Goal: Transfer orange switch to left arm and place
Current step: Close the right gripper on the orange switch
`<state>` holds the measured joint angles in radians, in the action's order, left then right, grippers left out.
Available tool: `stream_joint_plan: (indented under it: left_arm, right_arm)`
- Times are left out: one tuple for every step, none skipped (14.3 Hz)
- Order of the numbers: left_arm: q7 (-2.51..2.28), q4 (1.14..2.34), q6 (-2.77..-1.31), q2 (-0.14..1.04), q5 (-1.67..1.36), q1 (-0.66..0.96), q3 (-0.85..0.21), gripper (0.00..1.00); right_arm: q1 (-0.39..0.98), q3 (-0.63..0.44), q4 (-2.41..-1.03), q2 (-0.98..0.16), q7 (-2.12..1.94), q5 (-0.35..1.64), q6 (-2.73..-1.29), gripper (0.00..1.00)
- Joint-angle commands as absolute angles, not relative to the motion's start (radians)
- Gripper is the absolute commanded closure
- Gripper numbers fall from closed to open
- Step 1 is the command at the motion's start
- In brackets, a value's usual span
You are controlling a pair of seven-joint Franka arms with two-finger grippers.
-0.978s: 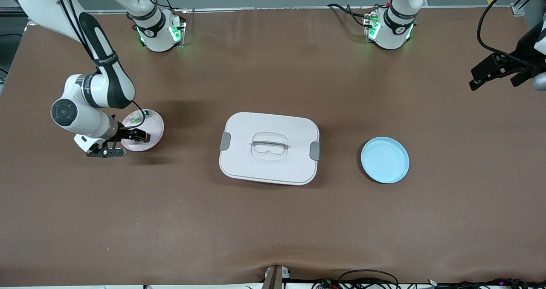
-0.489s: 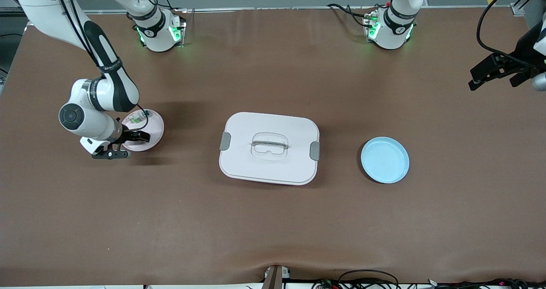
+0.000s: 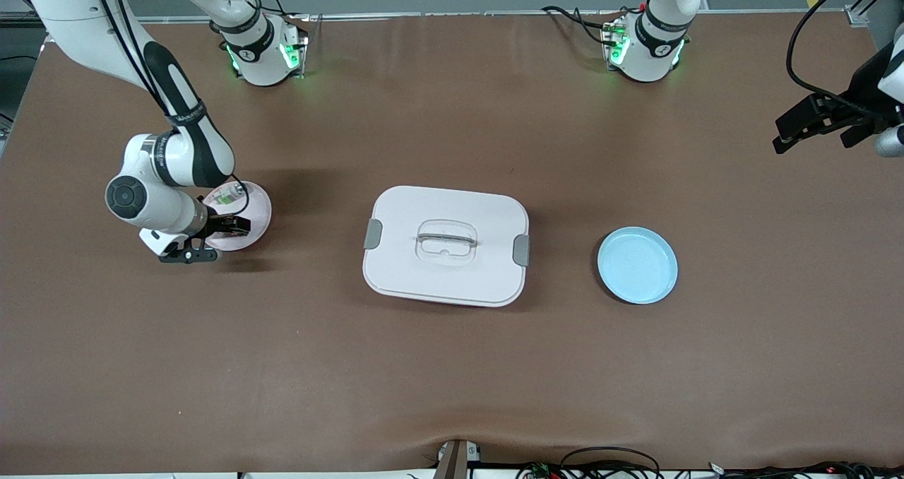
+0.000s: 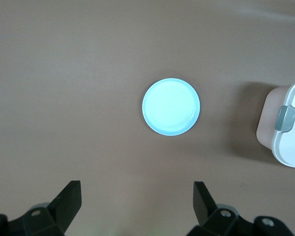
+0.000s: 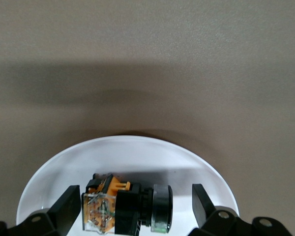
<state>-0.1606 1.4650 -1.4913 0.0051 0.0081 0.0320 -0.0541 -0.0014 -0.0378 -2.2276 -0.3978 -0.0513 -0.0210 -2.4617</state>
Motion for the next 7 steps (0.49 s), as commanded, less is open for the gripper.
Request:
stream_joint_plan:
  left_arm:
    - [-0.155, 1.448, -1.488, 0.011, -0.008, 0.028, -0.055, 0.0]
    - [-0.153, 1.448, -1.488, 0.011, -0.008, 0.028, -0.055, 0.0]
    - [-0.153, 1.448, -1.488, 0.011, -0.008, 0.028, -0.055, 0.0]
    - [-0.153, 1.448, -1.488, 0.011, -0.008, 0.026, -0.055, 0.0]
    - [-0.153, 1.448, -1.488, 0.011, -0.008, 0.026, -0.055, 0.0]
    - [-0.153, 1.448, -1.488, 0.011, -0.008, 0.026, -0.055, 0.0]
    - [-0.153, 1.448, -1.488, 0.011, -0.008, 0.026, -0.054, 0.0]
  right_arm:
    - [0.005, -0.043, -2.235, -0.405, -0.051, -0.012, -2.48, 0.0]
    - [0.005, -0.041, -2.235, -0.405, -0.051, -0.011, -2.48, 0.0]
    - [0.005, -0.041, -2.235, -0.405, -0.051, -0.011, -2.48, 0.0]
    - [0.005, -0.041, -2.235, -0.405, -0.051, -0.011, -2.482, 0.0]
    - [0.005, -0.041, -2.235, -0.405, -0.051, -0.009, -2.483, 0.0]
    - [0.005, -0.041, -2.237, -0.405, -0.049, -0.009, -2.488, 0.0]
    - [0.005, -0.041, -2.24, -0.405, -0.048, -0.009, -2.488, 0.0]
